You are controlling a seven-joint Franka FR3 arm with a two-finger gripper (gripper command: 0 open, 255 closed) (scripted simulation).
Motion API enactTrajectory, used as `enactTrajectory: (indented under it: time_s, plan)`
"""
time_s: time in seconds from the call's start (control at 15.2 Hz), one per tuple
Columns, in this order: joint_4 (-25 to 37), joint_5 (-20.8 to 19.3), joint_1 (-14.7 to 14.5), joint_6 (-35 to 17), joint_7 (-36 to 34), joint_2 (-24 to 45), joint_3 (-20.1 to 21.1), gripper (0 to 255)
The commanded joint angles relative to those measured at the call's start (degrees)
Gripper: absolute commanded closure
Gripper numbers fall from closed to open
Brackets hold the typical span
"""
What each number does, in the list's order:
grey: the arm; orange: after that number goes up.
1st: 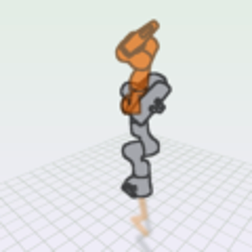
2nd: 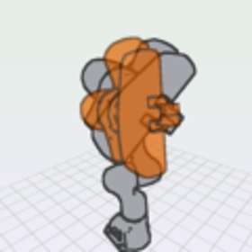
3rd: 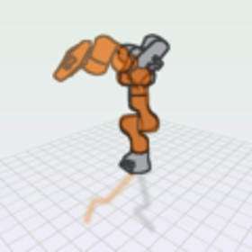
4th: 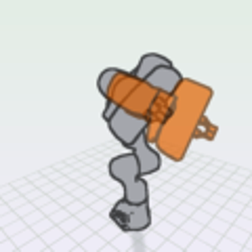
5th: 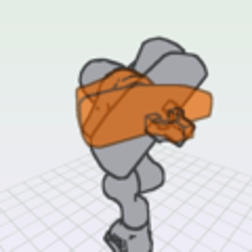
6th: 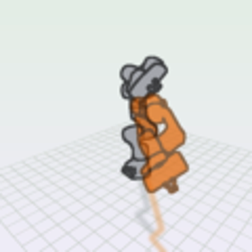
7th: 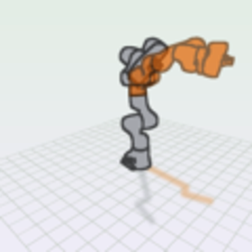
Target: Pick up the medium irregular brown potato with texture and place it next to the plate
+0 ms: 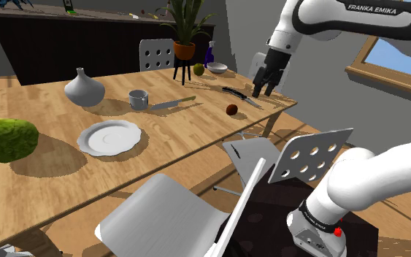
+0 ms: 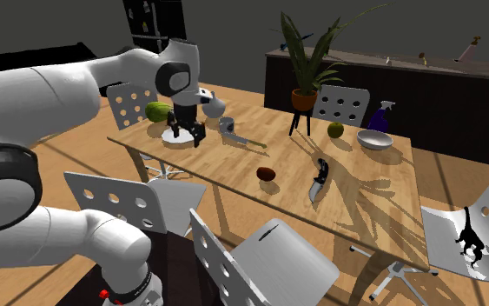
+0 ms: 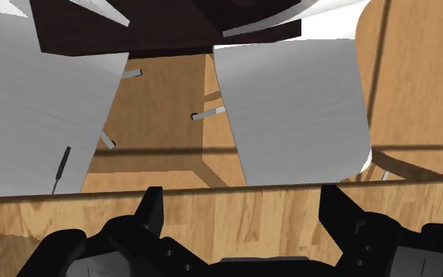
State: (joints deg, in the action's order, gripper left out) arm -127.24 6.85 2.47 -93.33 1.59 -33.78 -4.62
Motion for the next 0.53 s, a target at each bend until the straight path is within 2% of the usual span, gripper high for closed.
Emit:
enactTrajectory:
  time_s: [0.0, 0.46]
  plan:
    - [1.91, 0.72, 0.88, -2.56, -2.02, 4.79, -0.58, 0]
    - [8.26, 3.69, 3.43, -8.77, -8.72, 18.70, -2.80, 0]
